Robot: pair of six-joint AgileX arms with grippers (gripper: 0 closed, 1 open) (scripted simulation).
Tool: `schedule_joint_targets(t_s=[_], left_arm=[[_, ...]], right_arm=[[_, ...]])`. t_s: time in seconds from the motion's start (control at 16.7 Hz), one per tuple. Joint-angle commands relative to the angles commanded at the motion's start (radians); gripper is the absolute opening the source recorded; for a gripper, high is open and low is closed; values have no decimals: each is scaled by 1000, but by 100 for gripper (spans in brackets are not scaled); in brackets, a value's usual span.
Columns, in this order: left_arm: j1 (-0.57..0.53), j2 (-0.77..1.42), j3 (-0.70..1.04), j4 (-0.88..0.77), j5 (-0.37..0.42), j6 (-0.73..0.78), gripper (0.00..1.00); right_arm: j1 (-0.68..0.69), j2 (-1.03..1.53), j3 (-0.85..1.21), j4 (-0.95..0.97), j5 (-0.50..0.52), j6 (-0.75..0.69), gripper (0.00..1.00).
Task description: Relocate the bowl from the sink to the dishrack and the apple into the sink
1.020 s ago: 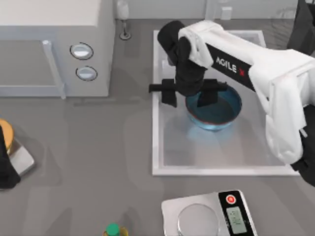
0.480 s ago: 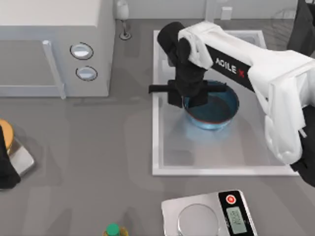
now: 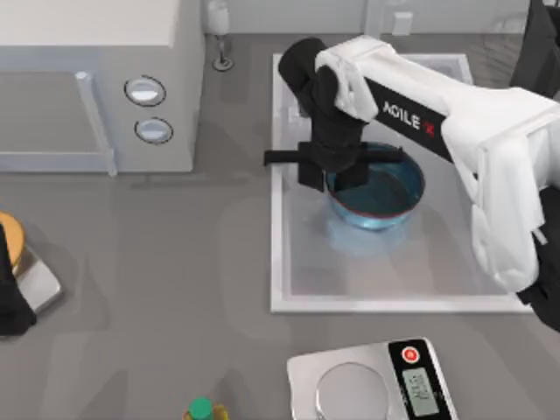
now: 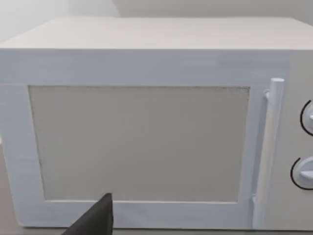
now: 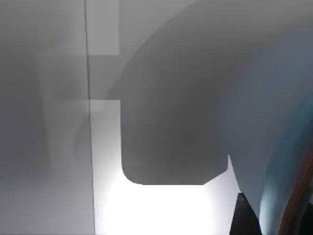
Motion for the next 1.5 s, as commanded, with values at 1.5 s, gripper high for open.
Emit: schedule_joint_targets(t_s=[1.5], left_arm=[[0,0,0,0,0,0,100]], right_arm=[[467,-1089,-622,-512,49,459,0]])
